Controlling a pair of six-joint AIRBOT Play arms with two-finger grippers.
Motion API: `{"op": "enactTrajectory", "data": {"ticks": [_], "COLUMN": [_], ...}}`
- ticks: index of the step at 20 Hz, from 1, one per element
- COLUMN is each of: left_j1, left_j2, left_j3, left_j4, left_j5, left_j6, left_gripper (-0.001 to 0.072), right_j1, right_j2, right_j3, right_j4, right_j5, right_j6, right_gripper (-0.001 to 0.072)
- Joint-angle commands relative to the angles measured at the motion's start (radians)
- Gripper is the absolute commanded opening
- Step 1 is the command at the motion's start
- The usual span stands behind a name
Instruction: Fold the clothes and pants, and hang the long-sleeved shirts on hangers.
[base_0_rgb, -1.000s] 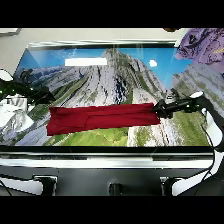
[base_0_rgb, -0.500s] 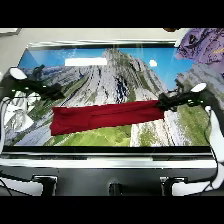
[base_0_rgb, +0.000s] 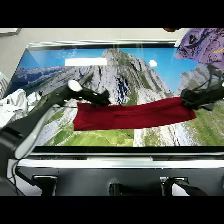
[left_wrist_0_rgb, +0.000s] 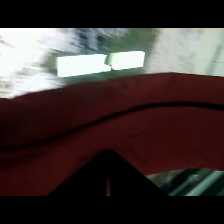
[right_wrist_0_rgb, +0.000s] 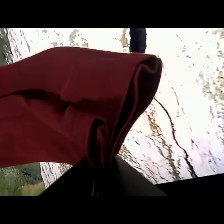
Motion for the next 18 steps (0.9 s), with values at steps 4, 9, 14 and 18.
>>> {"op": "enactTrajectory", "data": {"ticks": [4, 9, 14, 18], "left_j1": [-0.250, -0.334, -0.351, -0.270], "left_j2": [-0.194, -0.351, -0.419, -0.378], "left_j3": [0.153, 0.320, 0.418, 0.418], "left_j4": [-0.313, -0.430, -0.431, -0.314], "left_j5": [0.178, 0.252, 0.243, 0.008], "left_j6": [-0.013, -0.098, -0.131, -0.130], "left_gripper": [0.0014, 0.0013, 0.0013, 0.0012], "right_j1": [0.001, 0.001, 0.001, 0.001], "right_j2": [0.048, 0.048, 0.048, 0.048], "right_j3": [0.137, 0.144, 0.144, 0.144], "right_j4": [-0.055, -0.063, -0.083, -0.067], "right_j5": [0.060, 0.091, 0.095, 0.103], "right_j6": [0.039, 0.031, 0.028, 0.046], "right_gripper": [0.0026, 0.0027, 0.0027, 0.0027]}}
